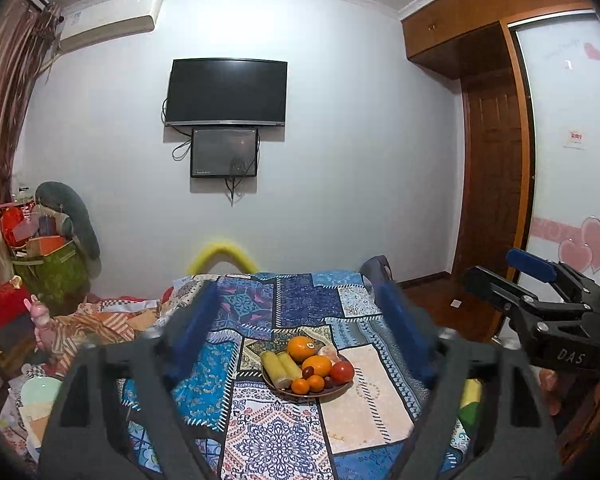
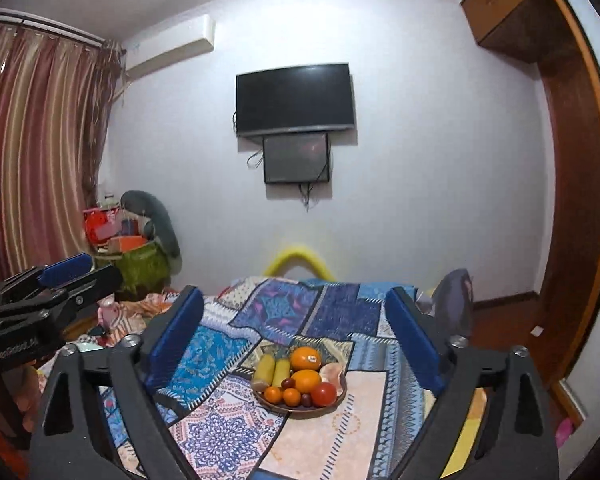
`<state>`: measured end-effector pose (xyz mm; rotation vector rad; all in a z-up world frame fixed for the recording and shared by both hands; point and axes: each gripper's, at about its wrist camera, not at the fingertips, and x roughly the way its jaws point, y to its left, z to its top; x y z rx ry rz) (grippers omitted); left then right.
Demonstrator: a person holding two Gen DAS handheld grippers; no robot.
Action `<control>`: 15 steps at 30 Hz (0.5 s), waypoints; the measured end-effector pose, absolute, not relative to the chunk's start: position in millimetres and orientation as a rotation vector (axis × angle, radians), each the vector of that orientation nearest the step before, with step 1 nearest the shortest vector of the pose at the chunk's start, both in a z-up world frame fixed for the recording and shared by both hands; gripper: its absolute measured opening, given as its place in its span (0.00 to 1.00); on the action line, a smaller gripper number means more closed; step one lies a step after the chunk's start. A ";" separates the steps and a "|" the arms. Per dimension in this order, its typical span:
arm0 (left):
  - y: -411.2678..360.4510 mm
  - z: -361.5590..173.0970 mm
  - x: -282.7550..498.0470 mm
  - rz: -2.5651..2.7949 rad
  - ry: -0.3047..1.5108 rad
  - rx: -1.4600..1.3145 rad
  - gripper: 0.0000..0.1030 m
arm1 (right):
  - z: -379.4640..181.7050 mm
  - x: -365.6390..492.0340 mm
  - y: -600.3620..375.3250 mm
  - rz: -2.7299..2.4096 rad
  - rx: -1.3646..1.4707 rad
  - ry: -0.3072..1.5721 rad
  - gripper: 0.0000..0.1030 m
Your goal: Organize fruits
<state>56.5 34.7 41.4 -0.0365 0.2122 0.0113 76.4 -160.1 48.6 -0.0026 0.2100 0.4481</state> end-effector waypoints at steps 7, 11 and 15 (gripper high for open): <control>28.8 41.0 43.9 0.019 0.204 -0.029 0.98 | 42.5 68.2 -164.0 0.429 0.005 0.212 1.00; 26.7 40.5 40.6 0.018 0.203 -0.031 0.98 | 42.8 60.5 -171.0 0.425 0.010 0.214 1.00; 26.1 41.0 35.8 0.018 0.205 -0.040 0.99 | 43.9 55.0 -173.3 0.422 0.009 0.214 1.00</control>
